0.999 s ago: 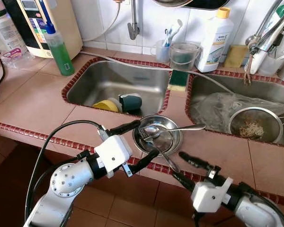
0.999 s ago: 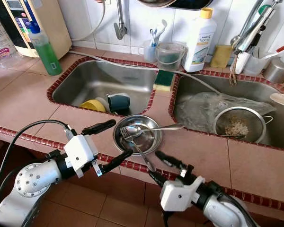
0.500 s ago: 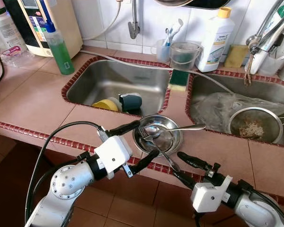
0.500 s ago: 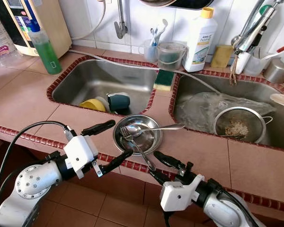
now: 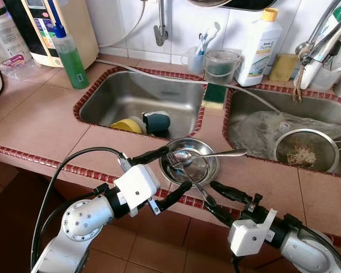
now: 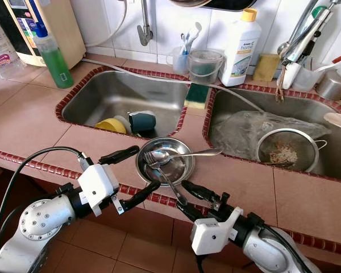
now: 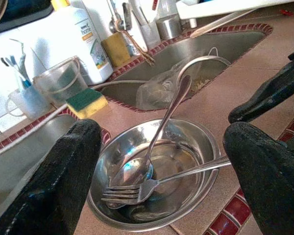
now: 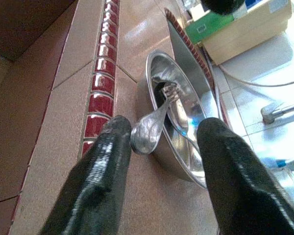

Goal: Kitchen organization

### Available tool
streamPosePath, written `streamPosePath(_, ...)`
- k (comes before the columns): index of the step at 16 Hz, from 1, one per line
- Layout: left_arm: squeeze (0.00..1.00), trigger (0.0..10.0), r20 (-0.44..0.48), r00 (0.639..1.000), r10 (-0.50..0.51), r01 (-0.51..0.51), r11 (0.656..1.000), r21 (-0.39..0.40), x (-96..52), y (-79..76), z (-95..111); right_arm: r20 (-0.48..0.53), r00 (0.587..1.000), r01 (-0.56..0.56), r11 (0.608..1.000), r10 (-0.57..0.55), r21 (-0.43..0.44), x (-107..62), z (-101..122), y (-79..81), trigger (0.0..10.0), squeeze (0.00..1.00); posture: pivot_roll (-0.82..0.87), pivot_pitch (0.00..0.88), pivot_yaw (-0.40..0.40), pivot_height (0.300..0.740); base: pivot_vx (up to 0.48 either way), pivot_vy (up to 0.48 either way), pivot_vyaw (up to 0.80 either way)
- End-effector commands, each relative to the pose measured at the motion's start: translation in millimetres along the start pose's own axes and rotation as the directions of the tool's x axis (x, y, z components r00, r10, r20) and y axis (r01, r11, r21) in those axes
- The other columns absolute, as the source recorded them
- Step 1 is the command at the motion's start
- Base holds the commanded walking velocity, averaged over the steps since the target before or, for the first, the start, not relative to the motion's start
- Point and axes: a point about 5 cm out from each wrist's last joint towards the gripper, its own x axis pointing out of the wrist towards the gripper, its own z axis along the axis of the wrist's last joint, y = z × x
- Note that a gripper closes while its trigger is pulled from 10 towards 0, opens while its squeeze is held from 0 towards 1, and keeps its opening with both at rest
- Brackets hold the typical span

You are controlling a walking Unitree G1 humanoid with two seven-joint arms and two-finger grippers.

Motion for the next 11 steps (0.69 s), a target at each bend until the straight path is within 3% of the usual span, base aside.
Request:
streamPosePath(1, 0.00, 10.0, 0.005, 1.000, -0.004, 0.004, 1.000, 0.018, -0.5, -1.9, 4.6, 0.008, 1.000, -0.015, 1.000, 0.015, -0.009, 0.2, -0.1, 1.9, 4.1, 0.00, -0.19, 0.133, 0.032, 0.740, 0.000, 0.000, 0.00)
streamPosePath(2, 0.00, 10.0, 0.003, 1.000, -0.004, 0.004, 1.000, 0.018, -0.7, -2.1, 4.6, 0.009, 1.000, -0.016, 1.000, 0.016, -0.007, 0.4, -0.1, 2.8, 0.0, 0.00, -0.19, 0.132, 0.031, 0.740, 0.000, 0.000, 0.00)
streamPosePath(11, 0.00, 10.0, -0.001, 1.000, 0.004, -0.004, 1.000, 0.014, -2.3, -2.7, 5.3, 0.013, 1.000, -0.023, 1.000, 0.023, -0.003, 1.6, -1.7, 4.3, 0.0, 0.00, -0.19, 0.138, 0.027, 0.740, 0.000, 0.000, 0.00)
